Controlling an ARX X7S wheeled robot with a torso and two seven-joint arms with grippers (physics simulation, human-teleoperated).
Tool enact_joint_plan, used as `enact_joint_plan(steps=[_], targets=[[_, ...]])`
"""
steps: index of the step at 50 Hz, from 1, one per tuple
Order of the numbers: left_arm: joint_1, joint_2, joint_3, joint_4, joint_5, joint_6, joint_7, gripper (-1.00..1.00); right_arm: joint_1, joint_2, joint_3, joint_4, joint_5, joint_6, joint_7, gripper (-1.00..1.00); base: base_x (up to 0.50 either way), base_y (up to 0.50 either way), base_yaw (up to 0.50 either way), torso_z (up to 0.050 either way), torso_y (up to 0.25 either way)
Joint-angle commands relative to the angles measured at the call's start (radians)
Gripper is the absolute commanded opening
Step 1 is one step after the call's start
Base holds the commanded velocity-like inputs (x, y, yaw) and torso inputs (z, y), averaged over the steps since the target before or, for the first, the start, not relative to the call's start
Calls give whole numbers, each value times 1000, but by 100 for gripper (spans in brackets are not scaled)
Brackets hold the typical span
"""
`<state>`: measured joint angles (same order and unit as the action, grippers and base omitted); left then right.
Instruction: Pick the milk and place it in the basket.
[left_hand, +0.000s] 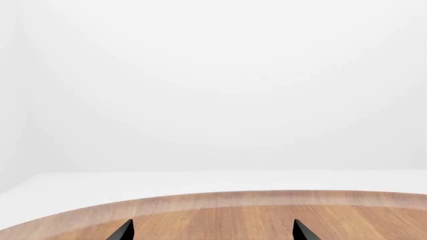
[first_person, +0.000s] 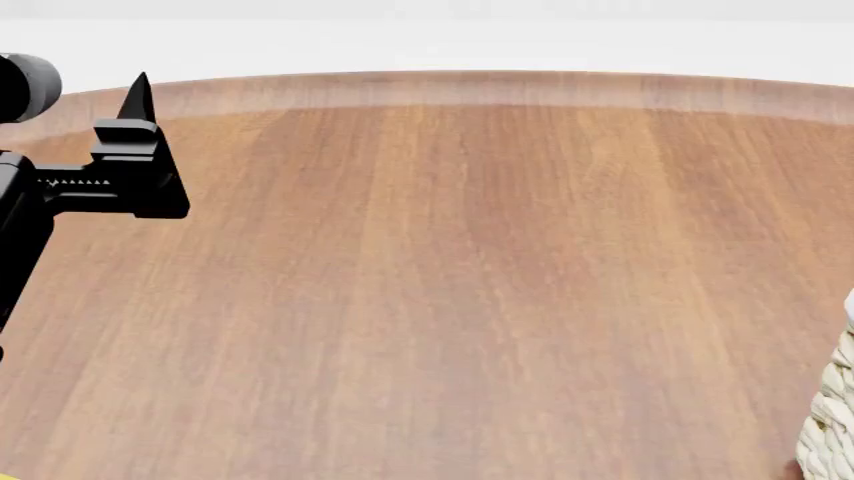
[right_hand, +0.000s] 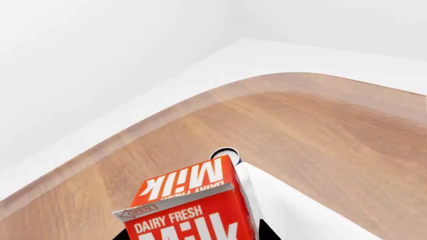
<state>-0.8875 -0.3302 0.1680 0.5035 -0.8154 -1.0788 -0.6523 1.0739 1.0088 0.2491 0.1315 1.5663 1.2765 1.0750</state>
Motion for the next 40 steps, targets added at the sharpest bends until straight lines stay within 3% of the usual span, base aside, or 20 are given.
enact_joint_plan(steps=[1,16,17,37,40], targets=[[3,-4,4,2,-4,3,-3,100,-98,-27,84,-7,20,-41,-63,-100,0,0,0,0,10],[3,-8,8,1,-7,9,-7,100,-187,-45,161,-17,53,-68,-46,-100,0,0,0,1,1],[3,-8,9,0,-7,9,-7,100,-189,-44,163,-21,53,-69,-42,100,0,0,0,0,10],[4,-13,14,-1,-13,17,-10,100,-107,-43,49,-4,7,-56,-89,100,0,0,0,0,0],[4,-11,10,-3,-17,16,-13,100,-48,-54,-17,6,-26,-47,-143,100,0,0,0,0,0]])
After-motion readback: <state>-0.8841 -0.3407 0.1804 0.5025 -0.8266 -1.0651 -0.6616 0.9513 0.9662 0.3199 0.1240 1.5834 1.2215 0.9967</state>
